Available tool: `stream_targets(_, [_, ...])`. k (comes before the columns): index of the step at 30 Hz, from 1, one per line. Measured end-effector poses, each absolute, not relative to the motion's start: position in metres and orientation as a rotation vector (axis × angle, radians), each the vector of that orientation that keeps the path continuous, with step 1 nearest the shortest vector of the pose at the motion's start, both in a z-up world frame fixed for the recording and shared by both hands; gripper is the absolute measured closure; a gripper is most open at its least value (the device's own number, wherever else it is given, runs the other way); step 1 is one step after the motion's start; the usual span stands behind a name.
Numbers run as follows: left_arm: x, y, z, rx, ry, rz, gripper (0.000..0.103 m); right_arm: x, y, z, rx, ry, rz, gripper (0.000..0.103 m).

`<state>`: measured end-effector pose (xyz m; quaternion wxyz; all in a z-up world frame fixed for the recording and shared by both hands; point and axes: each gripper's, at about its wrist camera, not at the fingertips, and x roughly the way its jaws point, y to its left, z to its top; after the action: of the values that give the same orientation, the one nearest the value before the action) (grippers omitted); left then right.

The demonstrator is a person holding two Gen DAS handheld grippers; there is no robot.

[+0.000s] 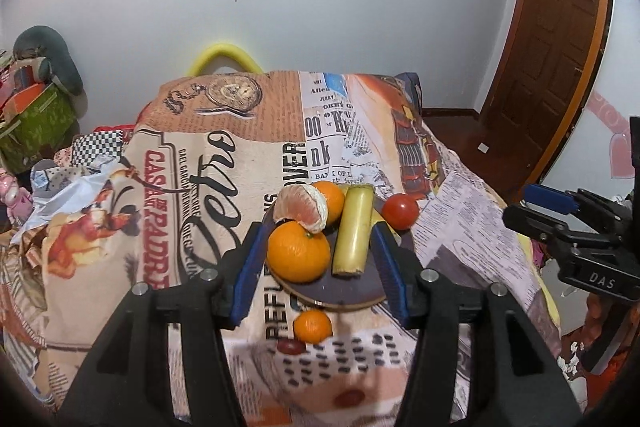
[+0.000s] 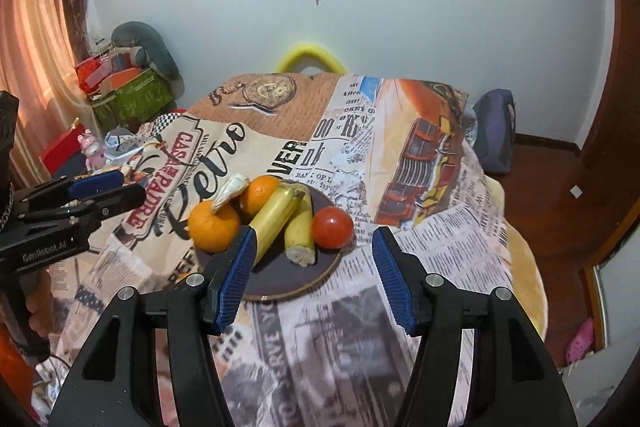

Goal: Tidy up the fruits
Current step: 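Grasp a dark red date with the left tool while the right tool grasps a small mandarin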

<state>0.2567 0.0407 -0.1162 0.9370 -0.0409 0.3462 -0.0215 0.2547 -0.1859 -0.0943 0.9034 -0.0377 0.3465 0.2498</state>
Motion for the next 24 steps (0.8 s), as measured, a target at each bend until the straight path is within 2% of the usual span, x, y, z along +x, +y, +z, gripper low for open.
stream_targets(11, [0.191,0.036,-0.109,-0.068,0.696,-0.047,0.036,0.197,-0.211,-0.100,-0.067,0.745,0.460,0.046])
stream_targets(19, [0.162,0.034,-0.128,-0.069,0.737,-0.053,0.022,0.170,-0.230,-0.143,-0.074,0.864,0.389,0.046])
stream_targets(24, [0.154,0.034,-0.142,-0.078,0.756,-0.052,0.022,0.159,-0.238,-0.172,-0.090,0.931,0.361,0.046])
